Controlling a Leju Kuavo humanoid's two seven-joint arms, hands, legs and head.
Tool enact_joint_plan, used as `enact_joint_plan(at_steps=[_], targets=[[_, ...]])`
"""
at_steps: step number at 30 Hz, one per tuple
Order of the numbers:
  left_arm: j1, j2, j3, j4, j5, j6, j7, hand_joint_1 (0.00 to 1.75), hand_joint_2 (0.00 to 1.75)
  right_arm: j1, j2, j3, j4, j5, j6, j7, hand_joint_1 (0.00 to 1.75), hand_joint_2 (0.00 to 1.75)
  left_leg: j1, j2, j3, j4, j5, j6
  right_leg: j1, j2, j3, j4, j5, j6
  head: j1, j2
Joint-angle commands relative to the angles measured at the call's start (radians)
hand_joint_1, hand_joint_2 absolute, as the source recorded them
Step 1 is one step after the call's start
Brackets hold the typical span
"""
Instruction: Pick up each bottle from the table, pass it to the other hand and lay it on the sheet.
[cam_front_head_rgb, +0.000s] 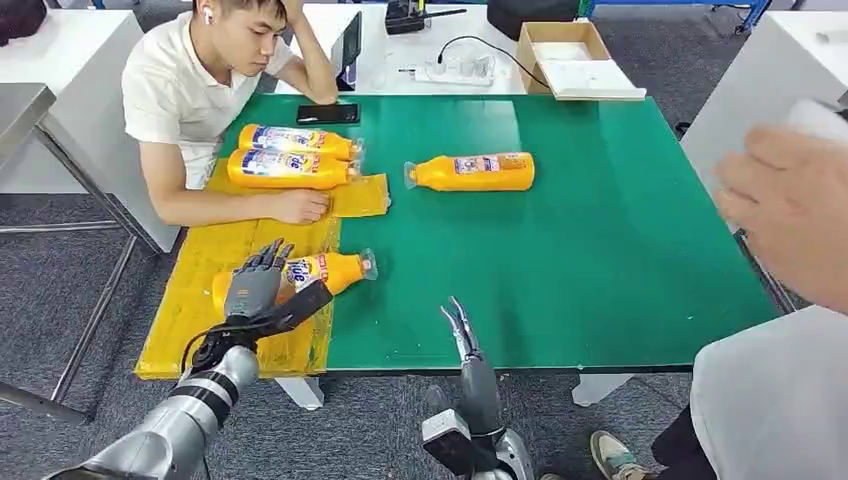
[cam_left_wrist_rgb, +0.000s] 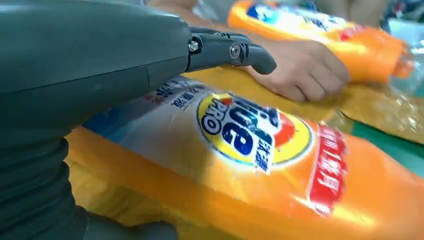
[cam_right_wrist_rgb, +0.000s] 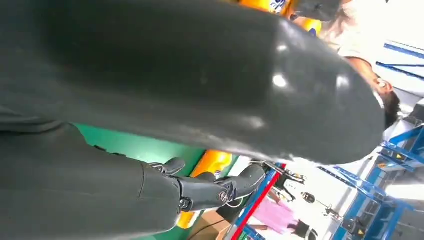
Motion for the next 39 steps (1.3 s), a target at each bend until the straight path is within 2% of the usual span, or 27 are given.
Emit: enact_joint_plan(at_steps=[1, 4, 5, 7, 8, 10, 13, 14, 18, 20, 22, 24, 25, 26, 27, 28, 31, 33, 34, 35, 37, 38, 39], targets=[[0.232, 0.043, -0.091, -0.387, 0.166, -0.1, -0.075, 0.0, 1.75, 0.002, 0.007, -0.074, 0.055, 0.0, -0.02, -0.01, 0.0, 0.0, 0.0, 0.003, 0.001, -0.003, 0.001, -0.001, 0.0, 0.002, 0.001, -0.002, 0.002, -0.002, 0.0, 0.0], [0.365, 0.052, -0.105, -0.664, 0.322, -0.074, -0.161, 0.0, 1.75, 0.018, -0.001, -0.082, 0.04, 0.0, -0.035, -0.021, 0.0, 0.0, 0.0, 0.001, 0.002, -0.002, 0.0, -0.001, 0.0, -0.001, 0.001, -0.001, 0.0, -0.002, 0.0, 0.0], [0.397, 0.043, -0.111, -0.737, 0.349, -0.012, -0.212, 0.0, 1.75, 0.02, -0.005, -0.081, 0.033, 0.006, -0.044, -0.036, 0.0, 0.0, 0.0, 0.003, 0.001, -0.002, 0.0, -0.001, 0.0, 0.001, 0.0, -0.002, 0.0, -0.002, 0.0, 0.0], [0.453, 0.016, -0.092, -0.879, 0.542, -0.011, -0.282, 0.0, 1.75, 0.031, -0.001, -0.092, 0.0, -0.04, -0.036, -0.078, 0.0, 0.0, 0.001, 0.003, 0.0, 0.0, -0.001, -0.001, 0.001, 0.0, -0.001, -0.001, -0.001, -0.002, 0.0, 0.0], [0.47, 0.005, -0.091, -0.927, 0.599, 0.005, -0.305, 0.0, 1.75, 0.041, 0.006, -0.107, -0.029, -0.114, 0.022, -0.093, 0.0, 1.75, 0.001, 0.002, -0.002, 0.001, -0.001, 0.0, 0.001, -0.001, -0.003, 0.0, -0.001, -0.002, 0.0, 0.0], [0.502, -0.011, -0.101, -1.009, 0.682, 0.035, -0.344, 0.0, 1.75, 0.064, 0.022, -0.143, -0.091, -0.263, 0.143, -0.081, 0.0, 1.75, 0.0, 0.0, -0.007, 0.002, -0.002, 0.0, 0.001, -0.003, -0.008, 0.001, -0.002, -0.002, 0.0, 0.0], [0.534, -0.015, -0.121, -1.078, 0.708, 0.071, -0.386, 0.0, 1.75, 0.08, 0.036, -0.176, -0.133, -0.349, 0.196, -0.061, 0.0, 1.75, 0.0, -0.001, -0.011, 0.002, -0.001, 0.0, 0.0, -0.004, -0.012, 0.001, -0.002, -0.001, 0.001, 0.0], [0.541, -0.012, -0.127, -1.09, 0.707, 0.074, -0.387, 0.0, 1.75, 0.08, 0.036, -0.179, -0.138, -0.351, 0.197, -0.059, 0.0, 0.0, 0.0, 0.0, -0.011, 0.002, -0.003, -0.001, 0.001, -0.004, -0.012, 0.002, -0.003, -0.002, 0.0, 0.0], [0.553, -0.011, -0.133, -1.128, 0.793, 0.066, -0.403, 0.0, 1.75, 0.078, 0.03, -0.183, -0.147, -0.371, 0.224, -0.035, 0.0, 0.0, 0.0, 0.0, -0.013, 0.001, -0.002, -0.001, 0.001, -0.004, -0.014, 0.001, -0.002, -0.002, 0.0, 0.0], [0.562, -0.013, -0.125, -1.151, 0.791, 0.096, -0.427, 0.0, 1.75, 0.071, 0.028, -0.183, -0.158, -0.344, 0.195, -0.021, 0.0, 0.0, 0.0, 0.001, -0.012, 0.001, -0.002, -0.001, 0.001, -0.003, -0.013, 0.0, -0.002, -0.002, 0.0, 0.0], [0.581, -0.027, -0.115, -1.183, 0.822, 0.12, -0.442, 0.0, 1.75, 0.056, 0.018, -0.174, -0.158, -0.259, 0.108, 0.035, 0.0, 0.0, 0.0, 0.001, -0.013, 0.001, -0.002, -0.001, 0.001, -0.003, -0.015, 0.001, -0.002, -0.002, 0.0, 0.0], [0.594, -0.026, -0.12, -1.201, 0.821, 0.125, -0.442, 0.0, 1.75, 0.046, 0.015, -0.178, -0.152, -0.232, 0.076, 0.05, 0.0, 0.0, 0.0, 0.001, -0.015, 0.001, -0.001, -0.001, 0.0, -0.002, -0.016, 0.001, -0.001, -0.002, 0.0, 0.0], [0.596, -0.029, -0.122, -1.206, 0.819, 0.132, -0.453, 0.0, 1.75, 0.033, -0.005, -0.161, -0.154, -0.155, 0.033, 0.036, 0.0, 0.0, 0.0, 0.001, -0.014, 0.001, -0.002, -0.001, 0.001, -0.002, -0.015, 0.0, -0.001, -0.002, 0.0, 0.0], [0.596, -0.031, -0.125, -1.207, 0.818, 0.133, -0.456, 0.0, 1.75, 0.017, -0.018, -0.166, -0.151, -0.093, -0.021, 0.023, 0.0, 1.75, 0.0, 0.001, -0.013, 0.001, -0.001, -0.001, 0.0, -0.002, -0.015, 0.0, -0.001, -0.002, 0.0, 0.0], [0.594, -0.027, -0.132, -1.204, 0.813, 0.135, -0.459, 0.0, 1.75, 0.002, -0.028, -0.175, -0.129, 0.014, -0.112, 0.027, 0.0, 1.75, 0.0, 0.0, -0.015, 0.0, -0.001, 0.0, 0.0, -0.003, -0.016, 0.0, -0.001, -0.001, 0.0, 0.0], [0.594, -0.027, -0.135, -1.204, 0.811, 0.138, -0.46, 0.0, 1.75, -0.018, -0.052, -0.171, -0.104, 0.098, -0.14, 0.06, 0.0, 1.75, 0.0, 0.0, -0.015, 0.0, -0.001, 0.0, 0.0, -0.003, -0.016, 0.0, -0.001, -0.001, 0.0, 0.0], [0.593, -0.026, -0.14, -1.202, 0.808, 0.145, -0.462, 0.0, 1.75, -0.042, -0.078, -0.194, -0.086, 0.129, -0.13, 0.069, 0.0, 1.75, -0.001, 0.0, -0.014, 0.0, 0.0, 0.0, 0.0, -0.003, -0.015, -0.001, 0.0, -0.001, 0.0, 0.0], [0.591, -0.023, -0.144, -1.199, 0.812, 0.135, -0.471, 0.0, 1.75, -0.088, -0.151, -0.193, -0.018, 0.389, -0.2, 0.159, 0.0, 1.75, 0.0, 0.0, -0.013, 0.0, 0.0, 0.0, 0.0, -0.003, -0.014, -0.001, 0.0, -0.001, 0.0, 0.0], [0.591, -0.025, -0.144, -1.199, 0.814, 0.13, -0.473, 0.0, 1.75, -0.101, -0.167, -0.205, 0.005, 0.432, -0.21, 0.165, 0.0, 1.75, 0.0, 0.0, -0.012, -0.001, -0.001, 0.0, 0.0, -0.004, -0.012, -0.002, -0.001, -0.001, 0.0, 0.0], [0.592, -0.026, -0.146, -1.198, 0.811, 0.124, -0.475, 0.0, 1.75, -0.118, -0.181, -0.258, 0.028, 0.621, -0.242, 0.243, 0.0, 1.75, 0.0, 0.0, -0.012, -0.001, 0.0, 0.0, 0.0, -0.004, -0.012, -0.002, 0.0, -0.001, 0.0, 0.0], [0.594, -0.031, -0.151, -1.194, 0.805, 0.125, -0.478, 0.0, 1.75, -0.15, -0.176, -0.327, 0.082, 0.7, -0.242, 0.226, 0.0, 1.75, -0.001, -0.001, -0.012, -0.001, 0.0, 0.0, -0.001, -0.004, -0.012, -0.003, 0.0, -0.001, 0.0, 0.0], [0.593, -0.031, -0.154, -1.193, 0.811, 0.114, -0.475, 0.0, 1.75, -0.164, -0.179, -0.351, 0.107, 0.802, -0.242, 0.269, 0.0, 1.75, -0.001, 0.0, -0.011, -0.001, 0.0, -0.001, 0.0, -0.004, -0.011, -0.003, 0.0, -0.002, 0.0, 0.0], [0.594, -0.034, -0.153, -1.193, 0.813, 0.112, -0.474, 0.0, 1.75, -0.18, -0.189, -0.352, 0.131, 0.817, -0.242, 0.277, 0.0, 1.75, -0.002, -0.001, -0.012, -0.001, 0.0, 0.0, -0.001, -0.004, -0.012, -0.002, 0.0, -0.001, 0.0, 0.0]])
